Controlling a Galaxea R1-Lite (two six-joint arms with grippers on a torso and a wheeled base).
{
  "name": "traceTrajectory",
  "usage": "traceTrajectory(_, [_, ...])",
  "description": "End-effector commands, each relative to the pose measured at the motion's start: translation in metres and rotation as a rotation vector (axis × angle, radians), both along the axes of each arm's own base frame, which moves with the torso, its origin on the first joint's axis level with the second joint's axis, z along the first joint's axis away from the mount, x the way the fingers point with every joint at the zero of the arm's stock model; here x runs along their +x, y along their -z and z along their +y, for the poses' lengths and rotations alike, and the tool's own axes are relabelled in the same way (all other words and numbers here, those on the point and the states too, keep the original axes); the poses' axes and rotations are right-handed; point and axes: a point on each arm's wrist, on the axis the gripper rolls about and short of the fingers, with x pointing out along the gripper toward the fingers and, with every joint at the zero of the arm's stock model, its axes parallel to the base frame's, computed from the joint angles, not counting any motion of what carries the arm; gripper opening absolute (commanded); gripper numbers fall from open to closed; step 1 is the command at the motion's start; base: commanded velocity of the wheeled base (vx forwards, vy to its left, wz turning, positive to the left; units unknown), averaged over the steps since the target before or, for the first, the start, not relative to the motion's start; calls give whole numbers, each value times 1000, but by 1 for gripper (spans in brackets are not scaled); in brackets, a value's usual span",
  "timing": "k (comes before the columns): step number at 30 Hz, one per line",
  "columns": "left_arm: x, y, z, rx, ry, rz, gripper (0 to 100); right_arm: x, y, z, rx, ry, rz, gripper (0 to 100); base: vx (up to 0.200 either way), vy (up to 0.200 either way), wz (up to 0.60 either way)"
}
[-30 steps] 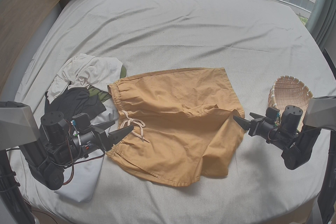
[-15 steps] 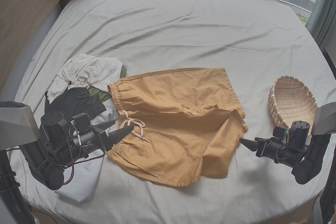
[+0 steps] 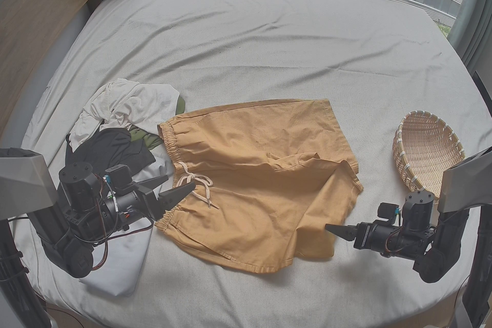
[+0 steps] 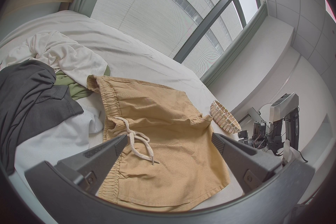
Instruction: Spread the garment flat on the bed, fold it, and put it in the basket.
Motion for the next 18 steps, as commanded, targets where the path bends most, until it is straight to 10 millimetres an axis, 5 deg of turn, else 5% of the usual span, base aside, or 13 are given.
traceTrajectory(1, [0,-1,0,-1,-2,-3,100,-3,9,11,-8,-40,29,100,0,0,0])
traceTrajectory(18, [0,-5,1,-4,-6,-17,100,-12,16,32,-10,-138,53,100,0,0,0])
